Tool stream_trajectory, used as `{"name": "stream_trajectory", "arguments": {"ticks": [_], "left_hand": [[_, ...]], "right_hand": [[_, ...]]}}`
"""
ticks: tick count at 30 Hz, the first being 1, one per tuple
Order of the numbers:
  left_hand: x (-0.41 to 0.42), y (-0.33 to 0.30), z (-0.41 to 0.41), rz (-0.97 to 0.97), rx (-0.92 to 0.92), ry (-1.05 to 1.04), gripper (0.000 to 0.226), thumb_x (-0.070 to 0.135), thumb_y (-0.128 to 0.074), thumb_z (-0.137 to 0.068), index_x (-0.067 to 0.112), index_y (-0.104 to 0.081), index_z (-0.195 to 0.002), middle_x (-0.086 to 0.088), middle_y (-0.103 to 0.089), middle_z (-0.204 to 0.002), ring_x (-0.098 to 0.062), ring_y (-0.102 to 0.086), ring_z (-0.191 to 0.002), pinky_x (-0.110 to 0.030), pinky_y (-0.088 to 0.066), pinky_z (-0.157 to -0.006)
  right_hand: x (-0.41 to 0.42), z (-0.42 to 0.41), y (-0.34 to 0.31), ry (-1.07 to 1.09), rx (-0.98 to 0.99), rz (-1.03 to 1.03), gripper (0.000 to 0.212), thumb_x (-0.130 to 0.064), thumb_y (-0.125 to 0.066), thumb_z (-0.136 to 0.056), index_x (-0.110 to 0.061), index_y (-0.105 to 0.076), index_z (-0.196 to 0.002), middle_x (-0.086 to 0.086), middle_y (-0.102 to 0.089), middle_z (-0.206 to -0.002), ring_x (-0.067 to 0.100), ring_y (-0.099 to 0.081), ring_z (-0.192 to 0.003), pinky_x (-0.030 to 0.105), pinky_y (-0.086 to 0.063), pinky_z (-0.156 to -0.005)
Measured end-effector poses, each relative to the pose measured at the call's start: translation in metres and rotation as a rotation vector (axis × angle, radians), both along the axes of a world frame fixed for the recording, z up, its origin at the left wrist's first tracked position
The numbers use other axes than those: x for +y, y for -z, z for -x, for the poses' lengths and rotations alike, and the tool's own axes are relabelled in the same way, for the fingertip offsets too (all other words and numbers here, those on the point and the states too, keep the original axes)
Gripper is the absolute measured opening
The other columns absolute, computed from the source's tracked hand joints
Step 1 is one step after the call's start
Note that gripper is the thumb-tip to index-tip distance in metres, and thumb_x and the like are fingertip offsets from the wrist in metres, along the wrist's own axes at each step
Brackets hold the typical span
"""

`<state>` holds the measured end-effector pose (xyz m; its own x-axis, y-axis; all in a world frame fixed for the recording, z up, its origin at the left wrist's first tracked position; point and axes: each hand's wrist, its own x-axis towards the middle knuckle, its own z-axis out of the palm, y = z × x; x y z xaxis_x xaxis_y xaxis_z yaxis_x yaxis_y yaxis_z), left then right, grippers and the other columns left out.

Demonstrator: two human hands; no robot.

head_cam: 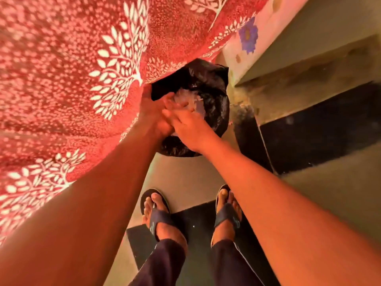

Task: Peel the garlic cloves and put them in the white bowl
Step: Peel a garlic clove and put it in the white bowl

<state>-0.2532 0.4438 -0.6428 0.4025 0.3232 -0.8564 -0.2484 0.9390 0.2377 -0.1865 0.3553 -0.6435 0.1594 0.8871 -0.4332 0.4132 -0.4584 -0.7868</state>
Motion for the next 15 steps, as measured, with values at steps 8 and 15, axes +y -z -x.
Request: {"name": "stream_trajectory", "arguments": {"ticks": [8,15], "left_hand": [[-0.012,-0.010,-0.006,-0.013,-0.008,0.026,0.081,0.064,-0.032,-0.101,-0.006,-0.052,-0.135,-0.031,-0.062,-0.129,-0.045,-0.060,-0.121,-0.055,-0.045,-0.105],[-0.013,-0.004,-0.004,-0.053,0.057,-0.001,0.080,0.067,-0.031,-0.102,-0.001,-0.054,-0.138,-0.027,-0.060,-0.138,-0.043,-0.058,-0.129,-0.053,-0.046,-0.108]], "right_hand": [[-0.008,-0.003,0.016,0.011,-0.024,-0.021,0.049,-0.039,-0.035,-0.109,-0.024,-0.038,-0.156,0.007,-0.031,-0.164,0.024,-0.019,-0.154,0.049,-0.014,-0.125],[-0.012,0.003,0.000,0.076,-0.009,-0.187,0.047,-0.020,-0.039,-0.105,-0.006,-0.046,-0.149,0.017,-0.037,-0.159,0.028,-0.030,-0.151,0.037,-0.018,-0.125]]}}
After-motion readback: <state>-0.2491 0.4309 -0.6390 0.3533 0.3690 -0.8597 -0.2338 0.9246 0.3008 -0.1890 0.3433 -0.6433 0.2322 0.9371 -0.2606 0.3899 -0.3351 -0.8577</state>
